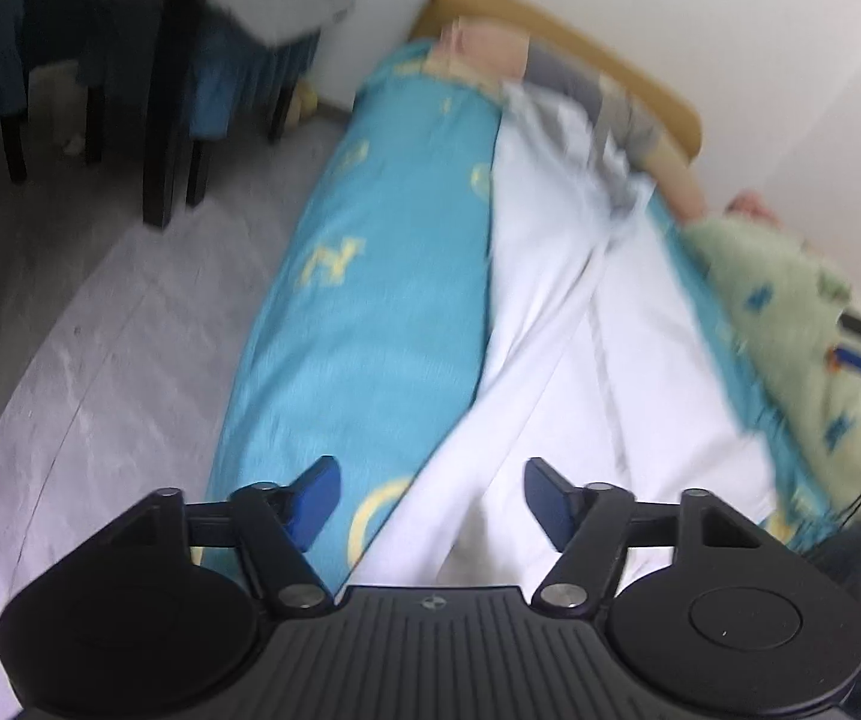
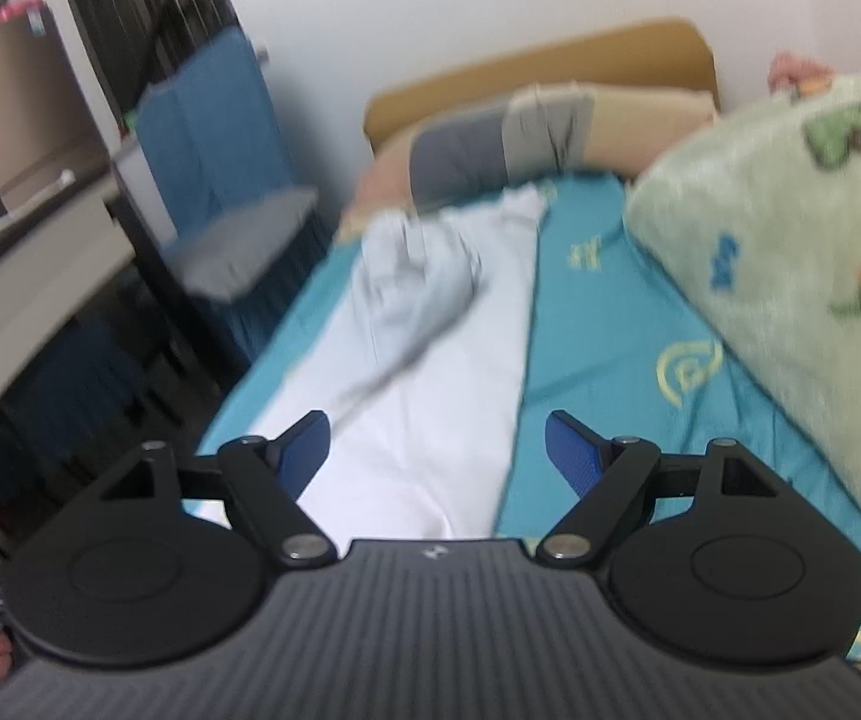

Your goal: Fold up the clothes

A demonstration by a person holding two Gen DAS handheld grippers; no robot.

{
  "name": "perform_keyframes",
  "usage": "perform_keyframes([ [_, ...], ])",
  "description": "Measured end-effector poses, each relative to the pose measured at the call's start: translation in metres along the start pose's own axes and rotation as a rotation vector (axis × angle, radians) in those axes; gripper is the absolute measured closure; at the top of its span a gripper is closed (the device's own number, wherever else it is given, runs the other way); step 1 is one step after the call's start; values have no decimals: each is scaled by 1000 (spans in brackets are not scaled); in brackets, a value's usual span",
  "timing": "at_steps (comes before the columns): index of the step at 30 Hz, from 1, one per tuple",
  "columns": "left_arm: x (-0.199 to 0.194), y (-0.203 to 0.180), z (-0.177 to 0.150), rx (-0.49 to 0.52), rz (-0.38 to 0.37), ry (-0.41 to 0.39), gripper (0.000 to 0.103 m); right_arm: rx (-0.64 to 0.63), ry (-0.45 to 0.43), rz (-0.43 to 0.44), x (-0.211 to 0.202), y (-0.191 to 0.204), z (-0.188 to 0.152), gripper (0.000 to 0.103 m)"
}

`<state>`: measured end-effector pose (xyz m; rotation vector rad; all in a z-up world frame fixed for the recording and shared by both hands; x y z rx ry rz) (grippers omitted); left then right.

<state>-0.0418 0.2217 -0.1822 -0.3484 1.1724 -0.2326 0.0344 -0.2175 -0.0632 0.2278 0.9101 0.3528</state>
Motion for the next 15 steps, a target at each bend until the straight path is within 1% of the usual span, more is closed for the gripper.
perform_keyframes([
  [2,3,-2,-2,34,16,18,53,1,15,-10,4,1,-4,22],
  [3,4,-4,-2,51,23,26,53,8,40,-3,9,2,-7,22],
  [4,6,-4,-3,76,59,35,55,14,64,3,14,2,-10,22],
  [5,9,-4,-4,97,96,59,61,20,88,9,19,3,-13,22],
  [6,15,-5,-8,108,118,92,70,30,125,22,27,3,-18,22],
  [7,20,-5,-9,114,123,114,73,40,163,35,35,3,-23,23],
  [8,25,-6,-9,119,127,136,81,66,202,55,43,2,-28,23],
  [9,26,-8,-10,135,131,139,89,92,242,76,50,2,-34,23],
  [11,26,-13,-11,160,141,140,97,149,311,118,61,-1,-45,23],
  [13,25,-18,-13,174,157,141,100,178,347,144,66,-2,-52,23],
  [15,13,-34,-11,234,192,119,100,201,376,162,71,-4,-59,23],
])
Point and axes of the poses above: each gripper's, at about its wrist camera, not at the fingertips, and x roughly the way its jaws point, y to its left, z to its top, the point moved 9 cm from there along x, roughly the way its jaws point, and after that the axes turned 14 degrees about y, right-handed, at the moved point
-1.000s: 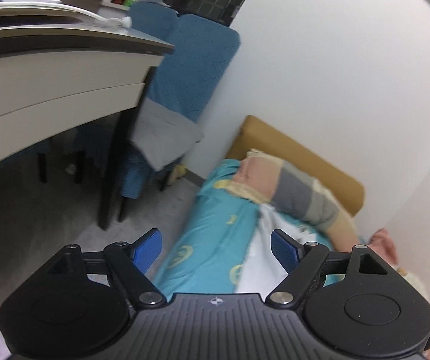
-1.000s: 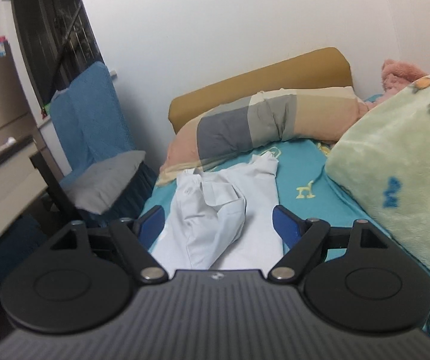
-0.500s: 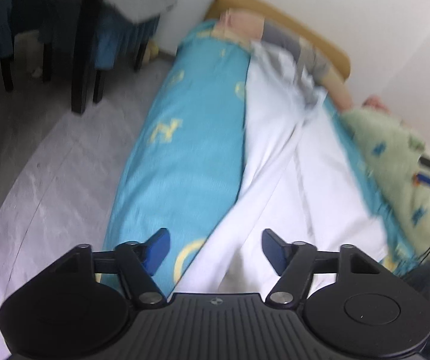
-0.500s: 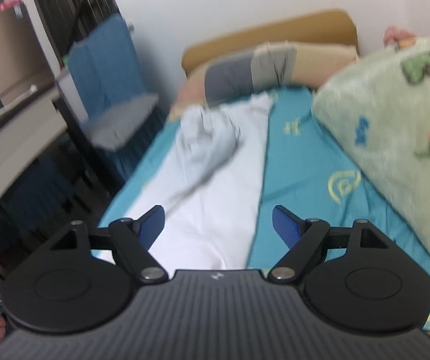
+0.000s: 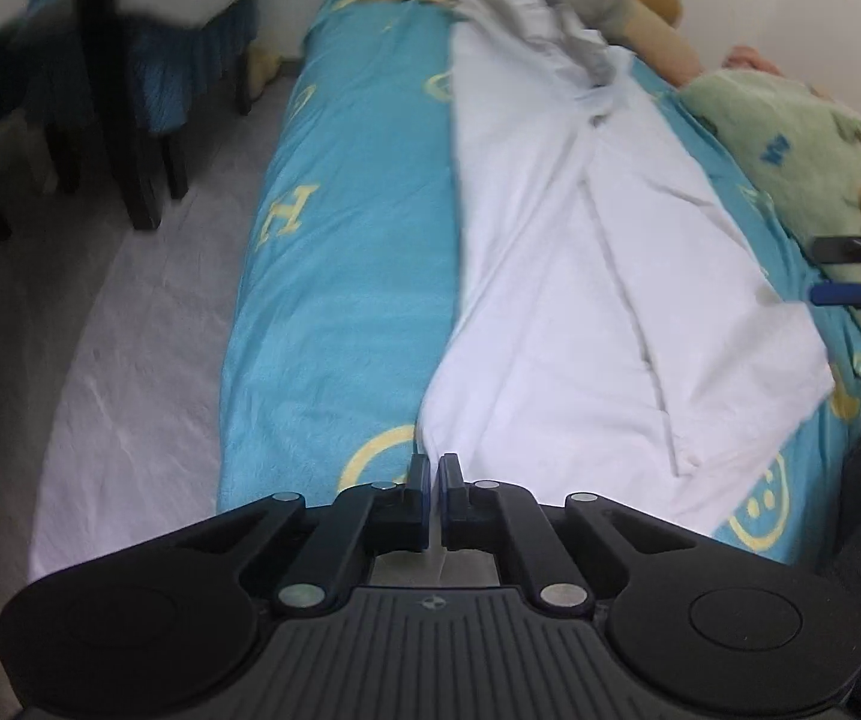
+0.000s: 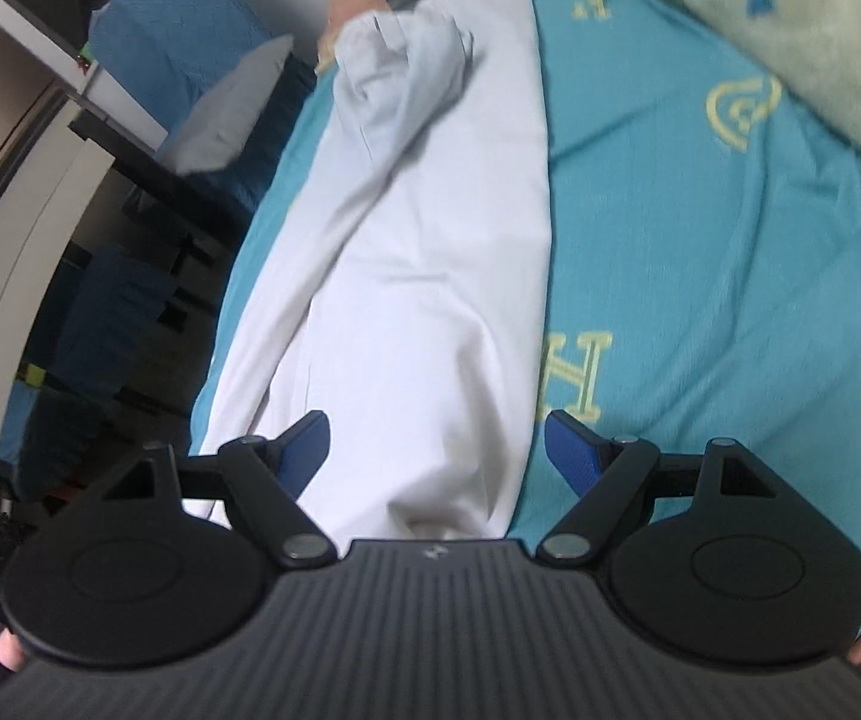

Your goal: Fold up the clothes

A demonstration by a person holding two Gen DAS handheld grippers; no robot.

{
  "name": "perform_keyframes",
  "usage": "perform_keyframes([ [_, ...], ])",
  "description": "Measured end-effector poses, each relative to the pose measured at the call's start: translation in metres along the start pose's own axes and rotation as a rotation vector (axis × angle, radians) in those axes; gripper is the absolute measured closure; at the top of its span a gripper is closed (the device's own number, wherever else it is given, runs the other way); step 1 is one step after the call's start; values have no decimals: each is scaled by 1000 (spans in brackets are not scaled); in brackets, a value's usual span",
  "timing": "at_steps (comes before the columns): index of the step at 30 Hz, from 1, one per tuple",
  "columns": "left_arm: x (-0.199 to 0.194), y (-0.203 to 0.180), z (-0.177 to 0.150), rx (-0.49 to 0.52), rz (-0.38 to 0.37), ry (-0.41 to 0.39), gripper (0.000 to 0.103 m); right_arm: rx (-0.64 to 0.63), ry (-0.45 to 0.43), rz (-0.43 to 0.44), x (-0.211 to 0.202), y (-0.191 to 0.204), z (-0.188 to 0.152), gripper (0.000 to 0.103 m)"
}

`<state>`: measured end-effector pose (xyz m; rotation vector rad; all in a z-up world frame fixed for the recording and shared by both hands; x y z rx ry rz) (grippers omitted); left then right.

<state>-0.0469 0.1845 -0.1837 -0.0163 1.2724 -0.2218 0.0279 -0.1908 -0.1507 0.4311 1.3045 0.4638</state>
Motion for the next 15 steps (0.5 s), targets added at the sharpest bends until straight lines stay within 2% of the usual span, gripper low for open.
perform_keyframes([
  [4,-48,-40,3,146,81,-88,100,78,60,64,8,-10,-8,22],
  [7,-71,-86,-3,243,32,-124,100,95,100,99,15,-11,-14,22],
  [9,-63,-114,-8,295,-49,-81,102,99,121,129,19,-9,-19,22],
  [11,-41,-131,-12,303,-133,5,101,116,141,172,21,-7,-24,23],
  [12,-30,-139,-14,306,-175,49,99,119,159,175,24,-6,-28,23],
  [14,-14,-135,-11,265,-181,82,93,121,164,134,25,-9,-34,23],
  [15,-10,-125,-7,209,-203,87,83,130,151,112,24,-12,-35,22],
])
Point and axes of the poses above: each gripper's, at about its wrist camera, not at the fingertips, and x roughly the way its jaws point, y to its left, z to its top, the point moved 9 cm from there along x, roughly the way its jaws point, and after that the axes turned 14 degrees about y, right-handed, at the moved point
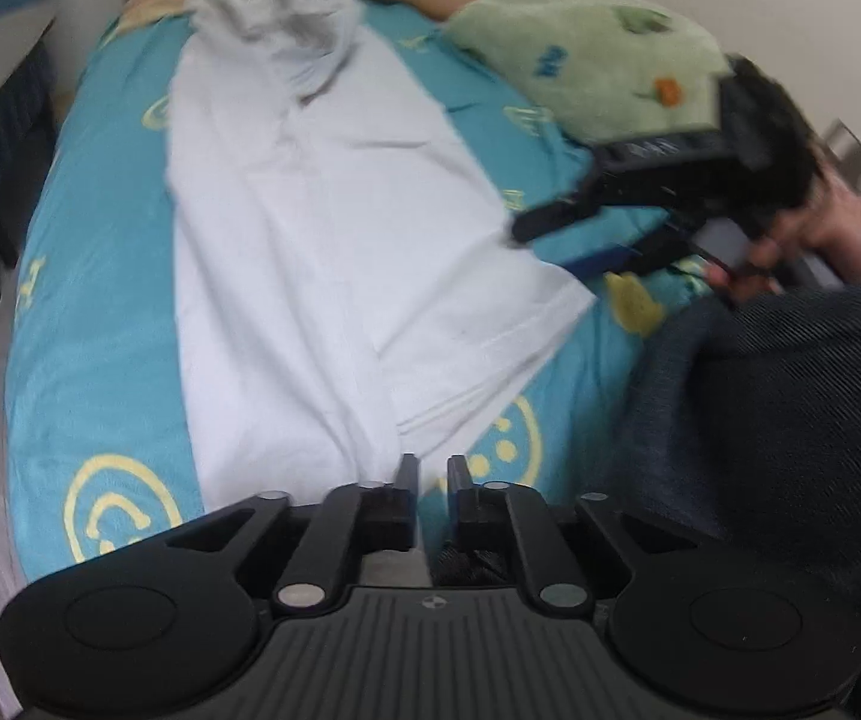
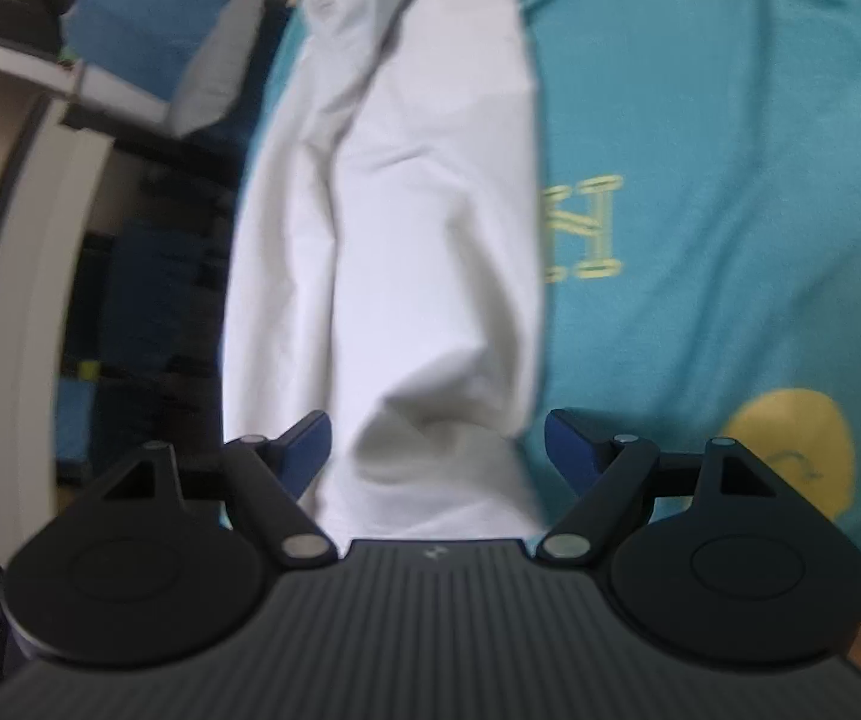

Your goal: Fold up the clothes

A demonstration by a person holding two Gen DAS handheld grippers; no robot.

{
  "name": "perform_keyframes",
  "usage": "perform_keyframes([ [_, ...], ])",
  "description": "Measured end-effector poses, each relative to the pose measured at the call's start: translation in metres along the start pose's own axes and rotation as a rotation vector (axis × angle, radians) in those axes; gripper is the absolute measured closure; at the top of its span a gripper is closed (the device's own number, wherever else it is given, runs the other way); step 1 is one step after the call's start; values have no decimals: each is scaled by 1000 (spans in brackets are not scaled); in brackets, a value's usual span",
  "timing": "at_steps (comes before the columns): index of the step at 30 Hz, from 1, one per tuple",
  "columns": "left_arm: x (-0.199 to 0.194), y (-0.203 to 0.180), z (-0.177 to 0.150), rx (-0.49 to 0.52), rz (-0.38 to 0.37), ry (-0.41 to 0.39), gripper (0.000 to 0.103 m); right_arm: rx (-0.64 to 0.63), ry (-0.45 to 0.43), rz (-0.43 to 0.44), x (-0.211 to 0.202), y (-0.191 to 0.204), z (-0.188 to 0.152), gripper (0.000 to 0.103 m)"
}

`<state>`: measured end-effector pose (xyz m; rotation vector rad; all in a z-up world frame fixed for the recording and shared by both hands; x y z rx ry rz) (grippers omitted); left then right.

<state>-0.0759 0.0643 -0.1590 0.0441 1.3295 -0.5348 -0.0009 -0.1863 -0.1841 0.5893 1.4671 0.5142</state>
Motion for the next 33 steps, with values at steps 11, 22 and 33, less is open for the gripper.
perform_keyframes([
  [11,16,132,7,-553,-132,-73,34,-164,183,-39,36,21,-11,20],
  [22,35,94,15,-498,-247,105,96,-455,400,-249,68,65,-28,70],
  [33,-133,73,146,-447,-414,-254,98,-341,-77,-115,-74,136,28,90],
])
Point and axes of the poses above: each gripper's, at about its wrist camera, not at the fingertips, and x roughly the way its jaws point, y to its left, z to its top, the point moved 9 cm from there along x, roughly the way its jaws point, and after that the axes turned 14 degrees about y, right-handed, at the moved point
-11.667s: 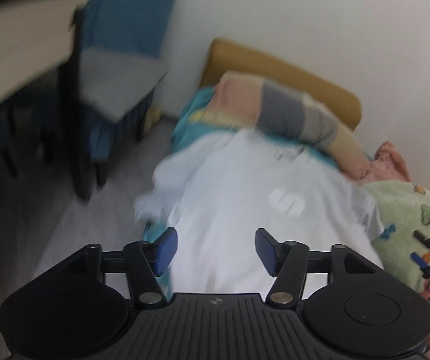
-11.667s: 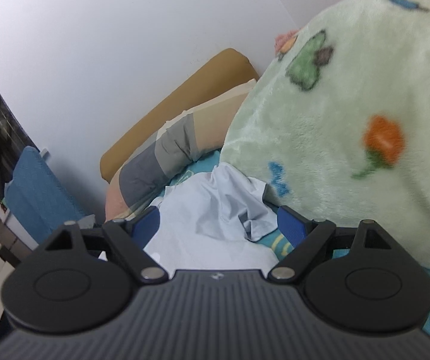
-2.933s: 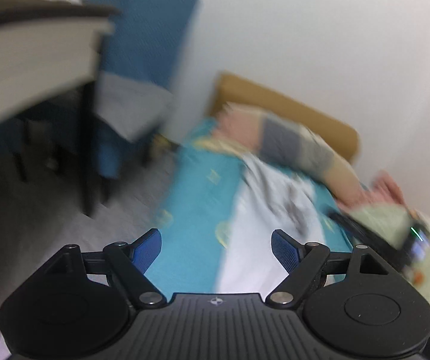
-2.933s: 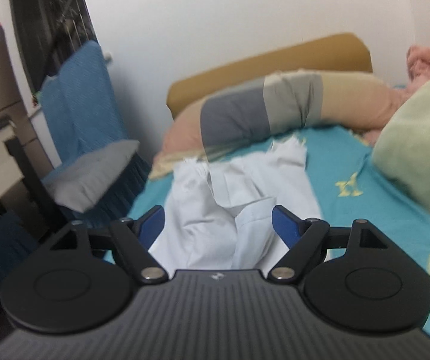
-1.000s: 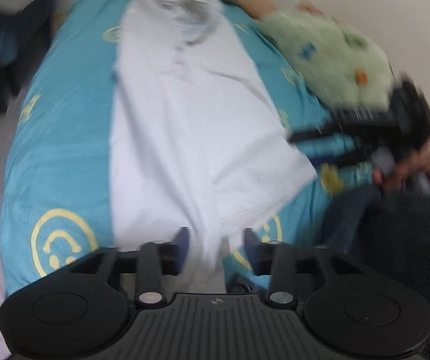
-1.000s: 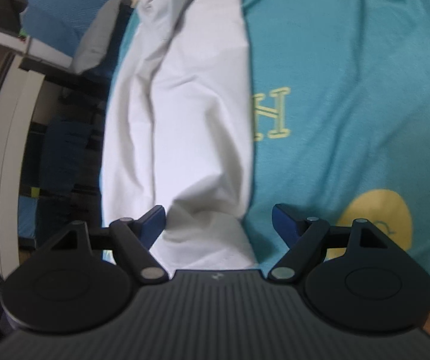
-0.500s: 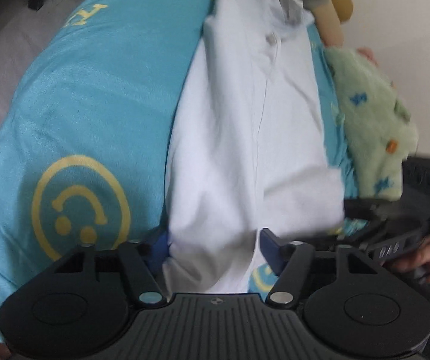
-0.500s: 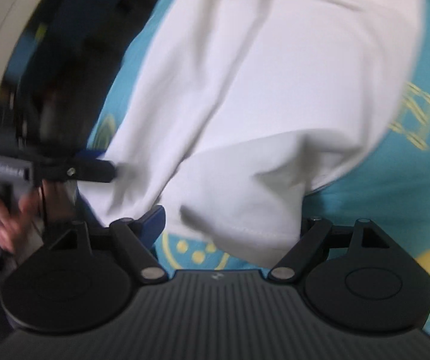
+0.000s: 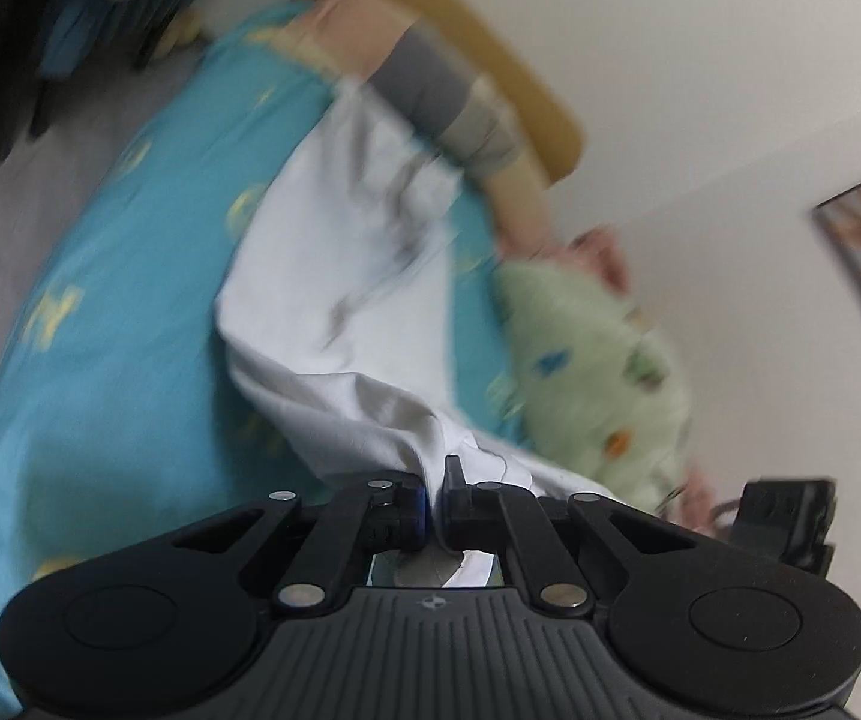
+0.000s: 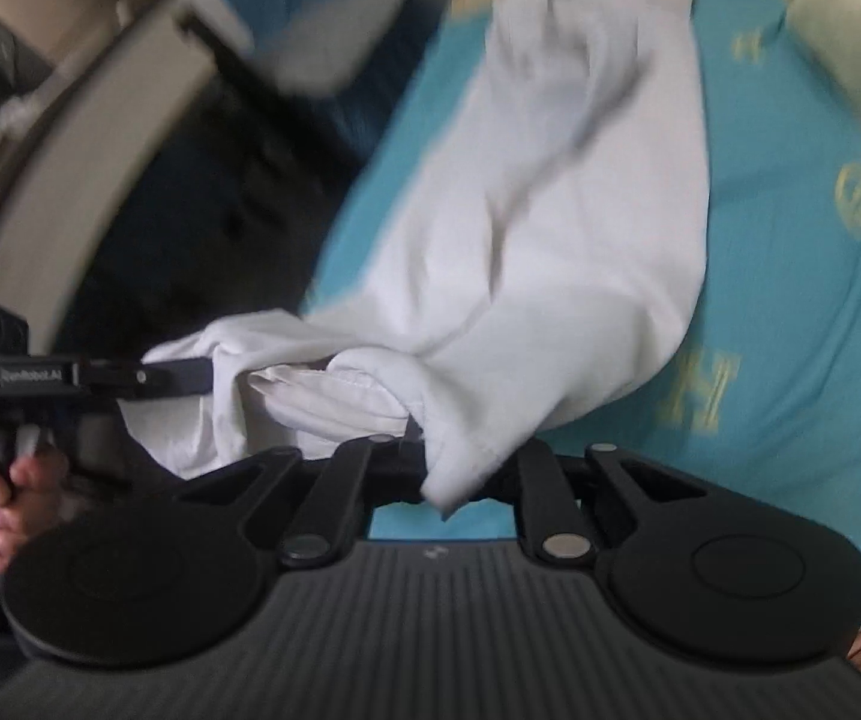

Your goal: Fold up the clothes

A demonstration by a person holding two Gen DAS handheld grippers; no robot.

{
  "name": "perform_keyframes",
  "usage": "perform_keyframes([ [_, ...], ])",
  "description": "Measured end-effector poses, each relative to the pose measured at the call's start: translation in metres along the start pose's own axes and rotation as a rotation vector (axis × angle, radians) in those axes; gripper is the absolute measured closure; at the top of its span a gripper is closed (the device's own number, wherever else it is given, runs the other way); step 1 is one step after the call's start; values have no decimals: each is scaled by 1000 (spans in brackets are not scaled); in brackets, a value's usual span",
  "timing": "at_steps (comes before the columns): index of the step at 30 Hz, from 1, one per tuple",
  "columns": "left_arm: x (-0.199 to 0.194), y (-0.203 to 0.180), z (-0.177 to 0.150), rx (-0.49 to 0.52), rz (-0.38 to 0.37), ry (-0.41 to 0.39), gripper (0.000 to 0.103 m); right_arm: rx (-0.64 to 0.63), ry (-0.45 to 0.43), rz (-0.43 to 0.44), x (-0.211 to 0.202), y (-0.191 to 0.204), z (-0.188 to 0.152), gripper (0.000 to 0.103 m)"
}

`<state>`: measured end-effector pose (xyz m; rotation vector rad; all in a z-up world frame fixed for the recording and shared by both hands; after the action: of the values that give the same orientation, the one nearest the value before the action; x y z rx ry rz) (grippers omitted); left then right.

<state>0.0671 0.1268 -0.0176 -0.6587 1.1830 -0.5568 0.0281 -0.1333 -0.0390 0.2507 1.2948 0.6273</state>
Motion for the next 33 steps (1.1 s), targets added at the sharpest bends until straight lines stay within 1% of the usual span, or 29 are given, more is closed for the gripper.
perform_keyframes([
  [2,-22,-41,21,55,-30,-17,98,10,-114,21,-42,20,25,90],
  [5,-54,-94,32,133,-31,-50,99,16,-246,40,-106,36,47,90],
  [6,-61,-106,29,154,-18,-50,99,15,-277,40,-122,40,51,90],
  [8,-73,-124,18,190,9,-43,99,0,-322,30,-148,44,48,90],
  [10,-82,-136,1,221,33,-27,99,-11,-347,23,-161,44,44,90],
  [11,-83,-137,-10,230,39,-20,99,-19,-354,19,-165,46,39,90],
  [13,-81,-136,-32,238,47,1,99,-35,-349,16,-161,46,18,90],
  [15,-74,-116,-57,210,40,31,99,-53,-326,-2,-152,45,-6,90],
  [18,-46,-86,-89,146,31,93,99,-22,-256,1,-128,29,-50,90],
  [20,-23,-63,-101,87,24,141,100,7,-213,10,-112,17,-78,90],
  [21,-14,-53,-101,55,25,153,99,30,-201,29,-104,10,-82,90],
  [23,3,-39,-86,12,26,160,99,77,-186,67,-89,-5,-86,90],
  [24,12,-32,-78,-9,27,162,99,93,-193,72,-84,-12,-80,90],
  [26,33,-22,-47,-33,44,150,99,114,-211,74,-75,-22,-60,90],
  [28,49,-20,-9,-38,73,125,99,133,-231,49,-67,-32,-29,90],
  [33,102,-22,97,25,181,3,99,127,-298,-66,-37,-67,73,90],
])
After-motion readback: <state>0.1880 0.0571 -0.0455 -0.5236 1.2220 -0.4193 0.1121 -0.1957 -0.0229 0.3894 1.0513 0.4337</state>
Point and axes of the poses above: each gripper's, at about its wrist camera, not at the fingertips, and x roughly the way its jaws point, y to its left, z to its top, the point moved 9 cm from there along x, roughly the way its jaws point, and after that the axes turned 14 degrees about y, right-handed, at the moved point
